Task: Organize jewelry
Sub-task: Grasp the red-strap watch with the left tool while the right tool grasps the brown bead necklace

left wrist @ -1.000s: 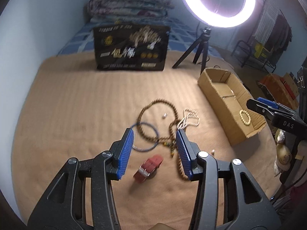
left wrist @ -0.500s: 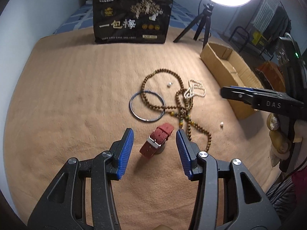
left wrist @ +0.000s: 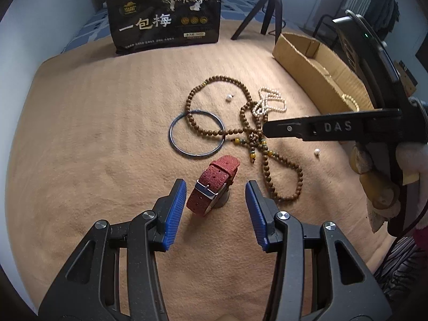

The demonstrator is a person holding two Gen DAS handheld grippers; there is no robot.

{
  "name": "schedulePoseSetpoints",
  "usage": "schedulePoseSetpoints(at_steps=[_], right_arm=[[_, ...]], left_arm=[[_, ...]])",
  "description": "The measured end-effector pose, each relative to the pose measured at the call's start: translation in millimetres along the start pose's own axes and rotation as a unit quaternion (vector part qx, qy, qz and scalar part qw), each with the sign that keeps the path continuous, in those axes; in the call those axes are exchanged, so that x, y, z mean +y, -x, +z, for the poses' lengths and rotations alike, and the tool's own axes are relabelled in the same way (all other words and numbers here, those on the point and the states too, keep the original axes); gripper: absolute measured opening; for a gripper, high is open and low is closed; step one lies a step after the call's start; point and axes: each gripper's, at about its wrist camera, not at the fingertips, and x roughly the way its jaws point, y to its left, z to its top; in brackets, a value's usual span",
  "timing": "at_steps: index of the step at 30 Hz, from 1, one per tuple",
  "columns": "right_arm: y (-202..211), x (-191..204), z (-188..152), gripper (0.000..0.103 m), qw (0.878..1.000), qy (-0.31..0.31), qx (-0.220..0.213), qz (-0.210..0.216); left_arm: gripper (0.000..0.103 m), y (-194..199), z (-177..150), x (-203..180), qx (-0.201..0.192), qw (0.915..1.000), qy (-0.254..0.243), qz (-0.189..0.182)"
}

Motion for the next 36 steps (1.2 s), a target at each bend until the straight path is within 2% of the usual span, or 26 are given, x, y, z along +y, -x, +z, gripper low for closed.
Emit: schedulePoseSetpoints(at_steps=[12, 15, 18, 23, 25, 28, 36], right_arm=[[-26, 8, 6, 0.04, 1.0, -0.012, 0.013, -0.002], [-29, 10, 5, 0.04, 1.0, -0.009, 0.013, -0.006], [-34, 13, 8, 0.04, 1.0, -0.002, 0.015, -0.012], [-40, 19, 9, 0.036, 0.999, 0.016, 0.016, -0.035], [-41, 21, 8, 0.031, 0.999, 0.025, 0.014, -0.046], [-42, 20, 9, 0.017, 0.998, 0.027, 0.013, -0.046], [-32, 8, 6, 0.008, 1.0, 0.011, 0.01, -0.018]], left_arm=[[0.047, -14, 0, 8, 0.011, 0.9999, 0.004, -0.001], [0.038, -17, 0, 7, 0.015, 0.9999, 0.003, -0.002], [0.036, -19, -1, 5, 0.016, 0.9999, -0.002, -0.001], [0.024, -20, -1, 10, 0.016, 0.9998, 0.008, -0.001], [0.017, -20, -2, 12, 0.018, 0.9998, 0.01, 0.002], [0.015, -21, -2, 15, 0.02, 0.9996, 0.018, -0.001], [0.015, -20, -2, 16, 0.017, 0.9996, 0.023, 0.0]])
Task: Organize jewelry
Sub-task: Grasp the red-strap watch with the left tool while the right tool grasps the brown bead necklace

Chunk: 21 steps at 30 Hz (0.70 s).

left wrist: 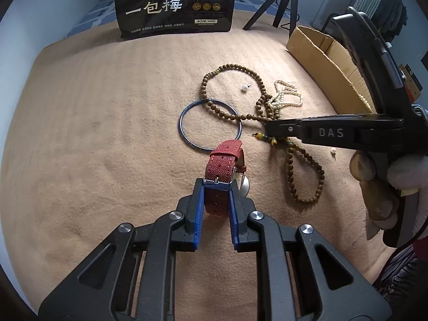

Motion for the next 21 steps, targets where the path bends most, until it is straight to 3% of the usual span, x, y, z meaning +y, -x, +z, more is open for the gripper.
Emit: schedulePoseSetpoints(at_steps=[9, 21], right_arm=[[17, 3, -10, 0.004, 1.0, 0.01, -0.005, 0.015], [71, 16, -11, 0.004, 0.998, 0.029, -0.049, 0.029]], left_arm=[[0.015, 12, 0, 6, -0.017, 0.9997, 0.015, 0.004], [0.015, 42, 5, 2, -0.057, 0.9982, 0.017, 0.006]])
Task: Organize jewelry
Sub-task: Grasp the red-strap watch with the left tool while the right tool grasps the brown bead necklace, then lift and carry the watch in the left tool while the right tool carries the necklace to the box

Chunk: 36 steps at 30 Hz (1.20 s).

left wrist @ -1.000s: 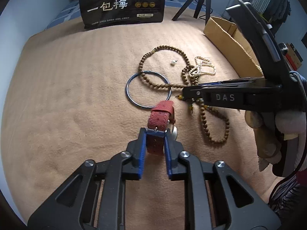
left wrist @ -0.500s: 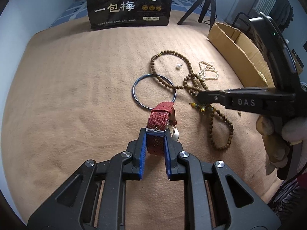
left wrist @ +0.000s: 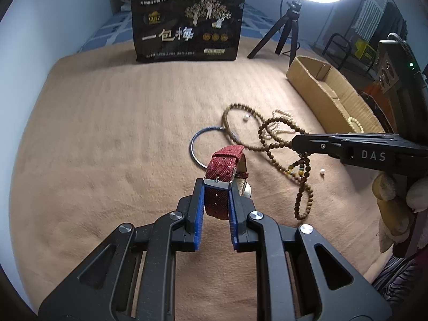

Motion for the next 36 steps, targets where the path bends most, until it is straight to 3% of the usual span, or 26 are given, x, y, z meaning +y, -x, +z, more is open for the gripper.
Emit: schedulePoseSetpoints(at_steps=[11, 21, 36], right_arm=[[65, 12, 3, 0.004, 0.997, 0.027, -0.075, 0.0], [72, 19, -17, 0.004, 0.996, 0.062, -0.06, -0.008], [155, 24, -10, 0.004, 0.985, 0.085, -0.151, -0.02]], left_arm=[[0.015, 25, 10, -9, -0.037, 0.9992, 0.002, -0.013], [0.015, 28, 11, -9, -0.043, 0.999, 0.005, -0.012], [0.014, 49, 26, -41, -0.074, 0.9965, -0.015, -0.036]])
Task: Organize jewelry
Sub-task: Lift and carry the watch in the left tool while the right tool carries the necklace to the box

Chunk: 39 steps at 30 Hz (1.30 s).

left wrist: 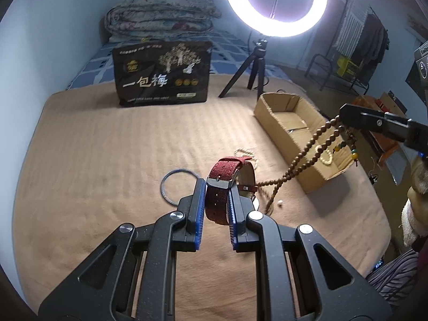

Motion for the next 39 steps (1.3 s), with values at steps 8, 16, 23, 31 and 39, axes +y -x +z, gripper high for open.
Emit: schedulePoseSetpoints(at_steps=[8, 16, 23, 31, 39], right_arm=[[45, -6, 19, 0.004, 0.999, 0.005, -0.032, -0.018], [99, -20, 40, 0.004, 0.997, -0.003, -0.071, -0.034], [140, -34, 54, 0.004, 0.994, -0.011, -0.104, -0.044], [171, -52, 66, 0.004, 0.989, -0.011, -0.127, -0.072], [179, -75, 82, 0.004, 0.986, -0.019, -0.135, -0.094]], left_arm=[[0.014, 11, 18, -27, -0.018, 0.9996, -0.014, -0.017], [0.014, 26, 43, -54, -0.04, 0.9983, -0.033, -0.026], [0.014, 33, 63, -80, -0.053, 0.9966, -0.05, -0.037], [0.014, 23, 82, -106, -0.055, 0.9952, -0.064, -0.05], [0.014, 11, 101, -128, -0.056, 0.9939, -0.076, -0.058]])
